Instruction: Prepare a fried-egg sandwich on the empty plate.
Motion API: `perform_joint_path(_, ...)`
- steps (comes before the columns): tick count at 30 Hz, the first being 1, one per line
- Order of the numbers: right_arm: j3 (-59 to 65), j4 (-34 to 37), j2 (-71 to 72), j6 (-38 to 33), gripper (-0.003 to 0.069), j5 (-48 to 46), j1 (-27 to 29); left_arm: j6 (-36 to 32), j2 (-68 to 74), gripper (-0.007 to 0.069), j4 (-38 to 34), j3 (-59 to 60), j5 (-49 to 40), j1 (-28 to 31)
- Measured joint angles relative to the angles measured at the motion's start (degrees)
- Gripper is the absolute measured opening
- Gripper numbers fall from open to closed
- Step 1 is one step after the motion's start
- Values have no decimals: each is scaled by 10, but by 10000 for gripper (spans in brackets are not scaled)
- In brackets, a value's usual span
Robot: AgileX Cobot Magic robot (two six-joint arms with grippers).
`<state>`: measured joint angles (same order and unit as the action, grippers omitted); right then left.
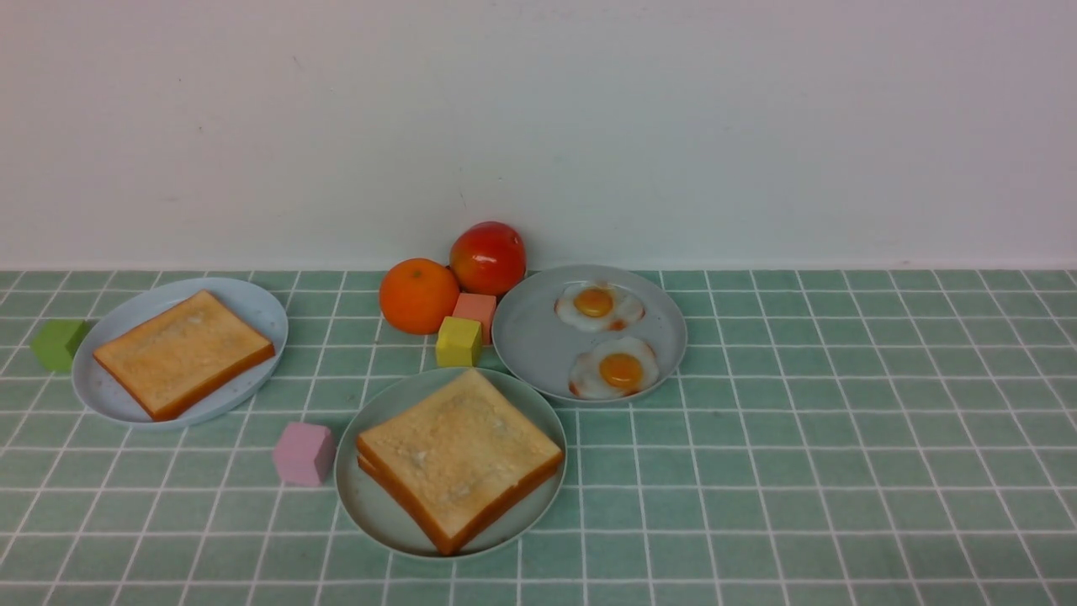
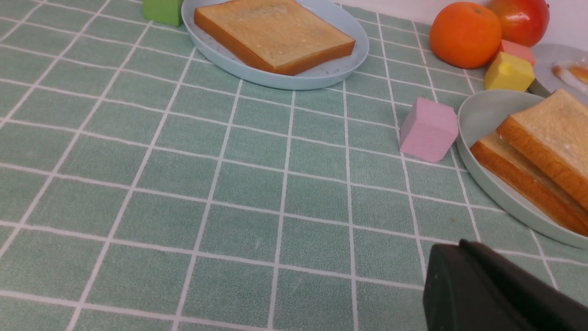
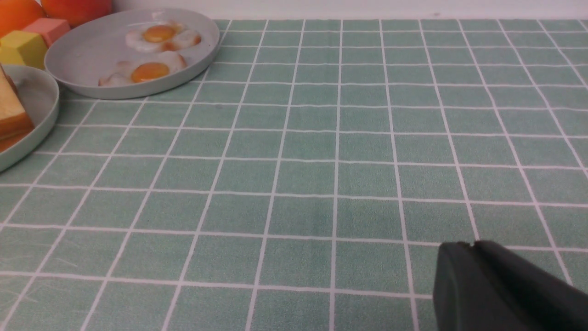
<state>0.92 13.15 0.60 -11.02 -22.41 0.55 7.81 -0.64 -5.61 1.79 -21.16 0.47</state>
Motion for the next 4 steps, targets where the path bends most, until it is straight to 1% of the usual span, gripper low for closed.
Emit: perform_joint_path(4,0,0,0,0,58,0,0,0,0,0,0,0,0,0)
